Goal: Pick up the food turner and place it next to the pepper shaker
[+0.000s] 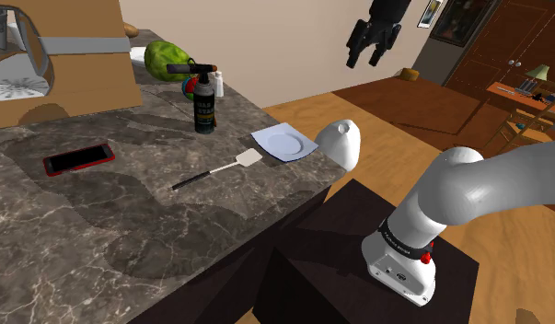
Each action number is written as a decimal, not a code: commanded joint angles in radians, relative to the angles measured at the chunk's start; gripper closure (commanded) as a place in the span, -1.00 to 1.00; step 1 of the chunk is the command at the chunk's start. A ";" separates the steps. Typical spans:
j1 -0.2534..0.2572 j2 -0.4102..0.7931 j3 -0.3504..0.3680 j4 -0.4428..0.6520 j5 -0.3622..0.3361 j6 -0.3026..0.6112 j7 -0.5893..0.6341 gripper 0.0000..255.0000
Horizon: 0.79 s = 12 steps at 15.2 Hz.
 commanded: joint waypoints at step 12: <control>-0.048 0.009 0.263 -0.210 0.196 0.178 0.570 -1.00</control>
